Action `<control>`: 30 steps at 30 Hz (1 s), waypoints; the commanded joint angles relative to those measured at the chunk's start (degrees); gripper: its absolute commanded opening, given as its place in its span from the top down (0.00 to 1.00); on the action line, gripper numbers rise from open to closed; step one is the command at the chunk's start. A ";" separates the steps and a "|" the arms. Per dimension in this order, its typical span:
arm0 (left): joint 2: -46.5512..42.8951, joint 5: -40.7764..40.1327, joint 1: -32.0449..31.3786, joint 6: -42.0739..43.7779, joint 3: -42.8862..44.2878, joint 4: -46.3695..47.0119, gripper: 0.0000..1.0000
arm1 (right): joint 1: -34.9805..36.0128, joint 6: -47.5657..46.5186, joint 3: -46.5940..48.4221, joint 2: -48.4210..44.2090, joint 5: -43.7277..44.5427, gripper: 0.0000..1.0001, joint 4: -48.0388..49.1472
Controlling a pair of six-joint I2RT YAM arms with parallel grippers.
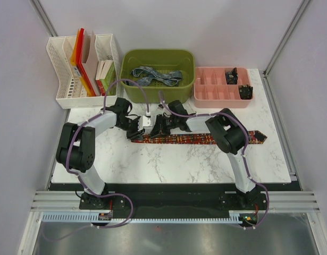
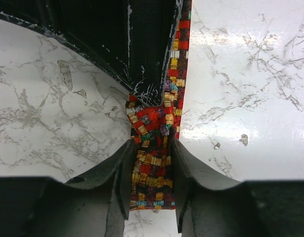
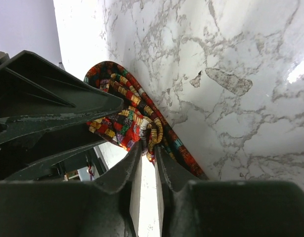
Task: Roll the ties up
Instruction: Roll the tie at the center of the board.
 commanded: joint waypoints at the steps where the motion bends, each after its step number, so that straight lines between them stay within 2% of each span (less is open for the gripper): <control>1: -1.77 2.81 -0.37 1.26 1.80 -0.13 0.60 | -0.30 1.19 -0.09 -0.83 -2.65 0.75 2.68; 4: -1.60 3.69 -0.46 1.61 1.98 -0.04 0.62 | -0.65 1.80 -0.09 -0.65 -3.53 0.65 2.77; 5: -1.60 4.21 -0.55 1.70 1.98 0.13 0.63 | -0.74 1.98 -0.18 -0.65 -3.70 0.57 3.03; 8: -1.68 4.57 -0.72 1.44 1.98 1.45 0.67 | -1.00 2.94 -0.53 -0.83 -4.58 0.47 4.08; 10: -1.86 4.83 -0.98 1.44 1.63 2.67 0.68 | -1.01 3.21 -0.53 -0.57 -4.93 0.45 4.17; 19: -2.39 3.69 -1.60 4.42 -1.45 6.98 0.71 | -0.92 4.35 -0.09 0.49 -5.64 0.42 4.88; 30: -2.39 4.74 -2.92 4.60 -2.68 8.13 0.71 | -0.83 3.03 -0.44 1.72 -3.88 0.55 3.29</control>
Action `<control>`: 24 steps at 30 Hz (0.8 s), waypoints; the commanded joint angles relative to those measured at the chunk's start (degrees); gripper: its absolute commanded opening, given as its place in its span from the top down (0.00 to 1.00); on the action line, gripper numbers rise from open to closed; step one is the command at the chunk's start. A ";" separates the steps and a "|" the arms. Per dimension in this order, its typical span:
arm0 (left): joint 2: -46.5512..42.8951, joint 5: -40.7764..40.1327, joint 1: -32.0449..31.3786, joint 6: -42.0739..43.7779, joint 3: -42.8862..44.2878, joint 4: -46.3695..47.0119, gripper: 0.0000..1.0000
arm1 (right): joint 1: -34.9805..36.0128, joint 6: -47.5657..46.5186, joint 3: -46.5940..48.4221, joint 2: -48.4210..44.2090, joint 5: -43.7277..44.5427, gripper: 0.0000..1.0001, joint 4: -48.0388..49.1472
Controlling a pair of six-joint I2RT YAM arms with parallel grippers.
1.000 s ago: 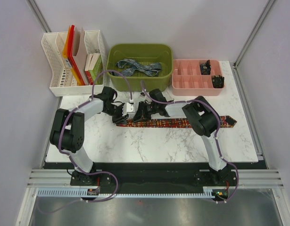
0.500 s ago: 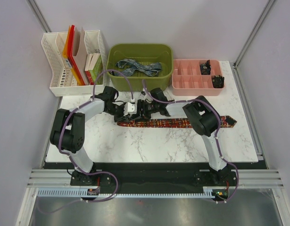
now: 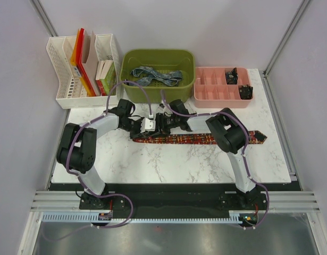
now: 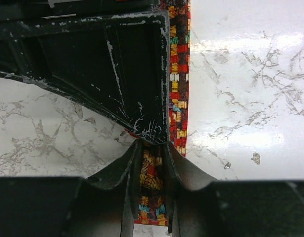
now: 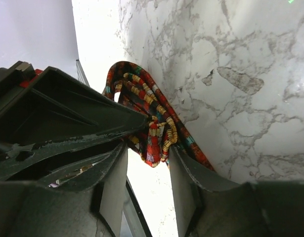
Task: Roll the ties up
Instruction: Roll the tie at the center of the board.
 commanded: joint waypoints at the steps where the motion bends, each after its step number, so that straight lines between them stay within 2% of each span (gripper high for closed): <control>1: -1.95 2.84 -0.91 2.61 -0.58 2.14 0.71 | -0.06 -0.55 -0.31 1.59 0.58 0.58 0.56; 3: -2.04 2.84 -0.91 2.70 -0.84 2.05 0.71 | 0.02 -0.99 -0.48 1.67 1.10 0.67 0.39; 4: -2.21 2.84 -0.82 2.87 -0.93 2.14 0.70 | 0.02 -1.34 -0.49 1.68 1.80 0.76 -0.05; 5: -2.39 2.67 -0.82 3.05 -1.19 2.05 0.68 | -0.06 -1.78 -0.49 1.59 1.90 0.81 -0.84; 8: -2.91 1.97 -0.74 1.74 -0.93 1.88 0.53 | -0.24 -2.74 -1.10 1.33 2.77 0.99 -1.90; 9: -3.70 2.14 0.14 1.12 -0.76 1.79 0.45 | -0.33 -2.92 -1.80 1.06 2.95 1.00 -1.90; 12: -5.46 3.28 2.94 0.15 0.56 -0.49 0.36 | -0.59 -2.84 -2.59 1.06 3.21 1.00 -1.90; 17: -6.61 2.15 5.94 2.43 -0.13 -3.75 0.32 | -0.68 -4.33 -2.68 1.15 3.57 1.00 -2.60; 24: -5.29 3.02 5.60 3.67 -0.58 -6.64 0.30 | -0.77 -7.40 -2.68 0.45 6.20 1.00 -5.33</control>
